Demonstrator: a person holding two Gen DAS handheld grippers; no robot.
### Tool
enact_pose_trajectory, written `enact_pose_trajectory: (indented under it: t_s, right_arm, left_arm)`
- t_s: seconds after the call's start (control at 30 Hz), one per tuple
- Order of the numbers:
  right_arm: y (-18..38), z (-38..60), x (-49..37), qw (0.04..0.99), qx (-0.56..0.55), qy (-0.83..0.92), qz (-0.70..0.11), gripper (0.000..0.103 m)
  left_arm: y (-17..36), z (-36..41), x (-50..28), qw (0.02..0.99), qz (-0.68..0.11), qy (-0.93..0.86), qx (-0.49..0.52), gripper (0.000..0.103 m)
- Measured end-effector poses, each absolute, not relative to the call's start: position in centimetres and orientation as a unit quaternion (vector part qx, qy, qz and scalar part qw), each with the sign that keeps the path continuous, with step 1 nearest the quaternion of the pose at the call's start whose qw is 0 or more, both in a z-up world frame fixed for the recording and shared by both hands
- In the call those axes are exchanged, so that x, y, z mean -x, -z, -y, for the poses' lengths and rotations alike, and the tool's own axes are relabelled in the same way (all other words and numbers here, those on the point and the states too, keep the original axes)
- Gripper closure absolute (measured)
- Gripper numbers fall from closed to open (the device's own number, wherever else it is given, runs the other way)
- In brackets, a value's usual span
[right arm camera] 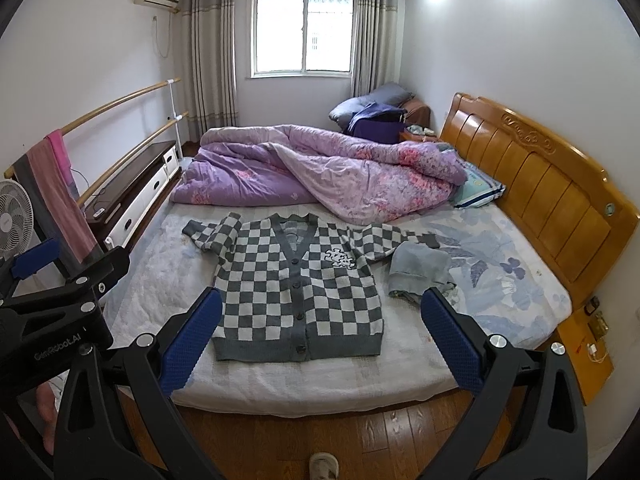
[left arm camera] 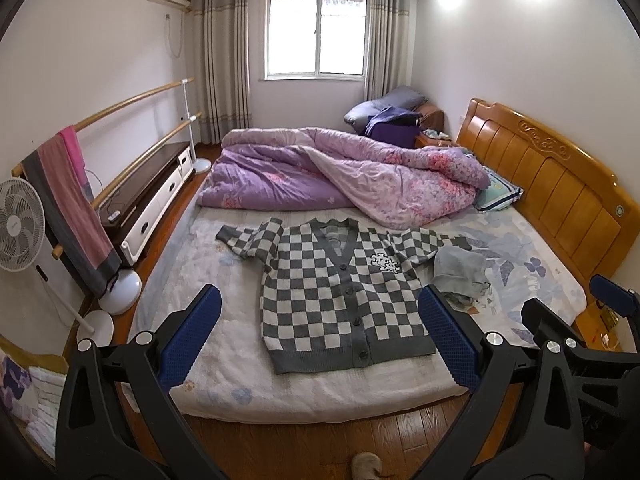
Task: Fold large clothes
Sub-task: 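Move both tools down toward the cardigan sleeves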
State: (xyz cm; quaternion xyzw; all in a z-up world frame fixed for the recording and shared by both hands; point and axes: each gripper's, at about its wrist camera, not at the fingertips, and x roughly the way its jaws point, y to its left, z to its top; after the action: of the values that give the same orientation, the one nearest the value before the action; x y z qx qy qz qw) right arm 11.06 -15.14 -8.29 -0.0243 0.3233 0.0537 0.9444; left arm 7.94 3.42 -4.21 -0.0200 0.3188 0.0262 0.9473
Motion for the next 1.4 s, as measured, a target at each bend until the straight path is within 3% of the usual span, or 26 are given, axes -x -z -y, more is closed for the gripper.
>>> enact_pose_trajectory:
  t_s: [0.63, 1.4]
  right_arm:
    - [13.2, 15.0, -27.7, 0.928, 0.048, -0.118, -0.349, 0.007]
    - [23.8, -2.2, -49.4, 0.895, 0.087, -0.059, -0.434, 0.007]
  left_arm:
    - [9.8, -2.7, -25.0, 0.931, -0.354, -0.091, -0.003, 0.005]
    - [22.8, -21.9, -49.1, 0.889, -0.455, -0.02, 0.047, 0.005]
